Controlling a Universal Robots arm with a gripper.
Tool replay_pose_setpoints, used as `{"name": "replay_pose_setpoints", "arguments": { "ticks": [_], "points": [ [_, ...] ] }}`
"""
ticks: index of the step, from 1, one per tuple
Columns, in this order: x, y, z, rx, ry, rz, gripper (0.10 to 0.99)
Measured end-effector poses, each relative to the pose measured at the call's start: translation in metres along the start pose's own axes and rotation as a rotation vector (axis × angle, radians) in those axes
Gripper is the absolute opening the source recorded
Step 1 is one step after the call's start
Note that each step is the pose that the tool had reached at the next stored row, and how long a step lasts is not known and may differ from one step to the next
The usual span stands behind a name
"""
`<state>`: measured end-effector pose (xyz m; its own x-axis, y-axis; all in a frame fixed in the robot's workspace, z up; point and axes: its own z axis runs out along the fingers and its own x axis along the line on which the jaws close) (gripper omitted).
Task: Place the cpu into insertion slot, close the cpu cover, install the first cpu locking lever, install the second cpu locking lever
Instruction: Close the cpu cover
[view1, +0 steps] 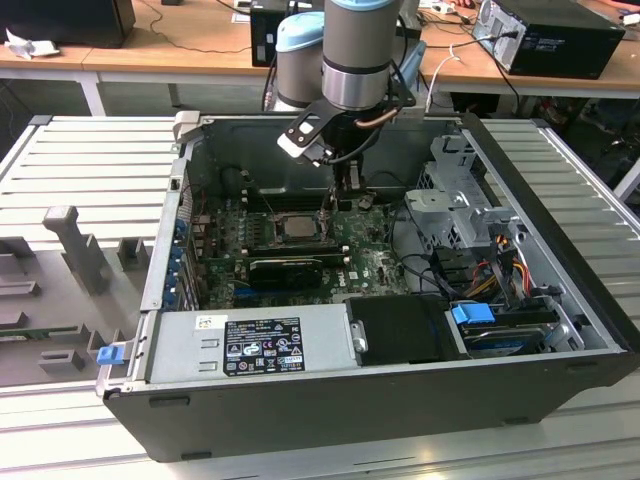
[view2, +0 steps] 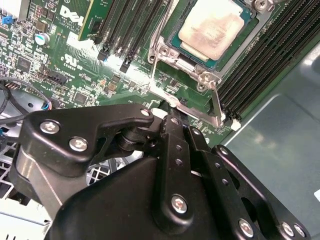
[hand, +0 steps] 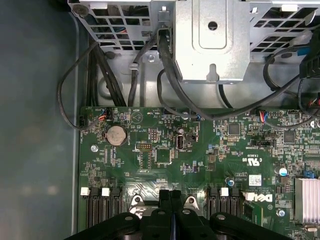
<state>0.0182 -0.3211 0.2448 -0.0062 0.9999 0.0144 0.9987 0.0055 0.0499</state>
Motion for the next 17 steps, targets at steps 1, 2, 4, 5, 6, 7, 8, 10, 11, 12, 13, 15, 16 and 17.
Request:
{"name": "replay_pose_setpoints", "arguments": {
  "ticks": [1, 2, 4, 5, 6, 7, 8, 10, 11, 12, 13, 15, 16, 17],
  "points": [
    [0.0, -0.0004, 0.0, 0.0, 0.0, 0.0, 0.106],
    [0.0, -0.0008, 0.0, 0.0, 0.0, 0.0, 0.106],
    [0.0, -0.0017, -0.0001, 0.0, 0.0, 0.0, 0.106],
    [0.0, -0.0021, -0.0001, 0.0, 0.0, 0.0, 0.106],
    [0.0, -0.0025, -0.0001, 0.0, 0.0, 0.0, 0.106],
    [0.0, -0.0027, -0.0001, 0.0, 0.0001, 0.0, 0.106],
    [0.0, -0.003, -0.0001, 0.0, 0.0, 0.0, 0.106],
    [0.0, -0.004, -0.0002, 0.0, 0.0, 0.0, 0.106],
    [0.0, -0.0043, -0.0002, 0.0, 0.0, 0.0, 0.106],
    [0.0, -0.0046, -0.0002, 0.0, 0.0, 0.0, 0.106],
    [0.0, -0.005, -0.0003, 0.0, 0.0, 0.0, 0.106],
    [0.0, -0.0068, -0.0003, 0.0, 0.0, 0.0, 0.106],
    [0.0001, -0.0079, -0.0004, 0.0, 0.0, 0.0, 0.106],
    [0.0001, -0.0088, -0.0004, 0.0, 0.0, 0.0, 0.106]
  ]
}}
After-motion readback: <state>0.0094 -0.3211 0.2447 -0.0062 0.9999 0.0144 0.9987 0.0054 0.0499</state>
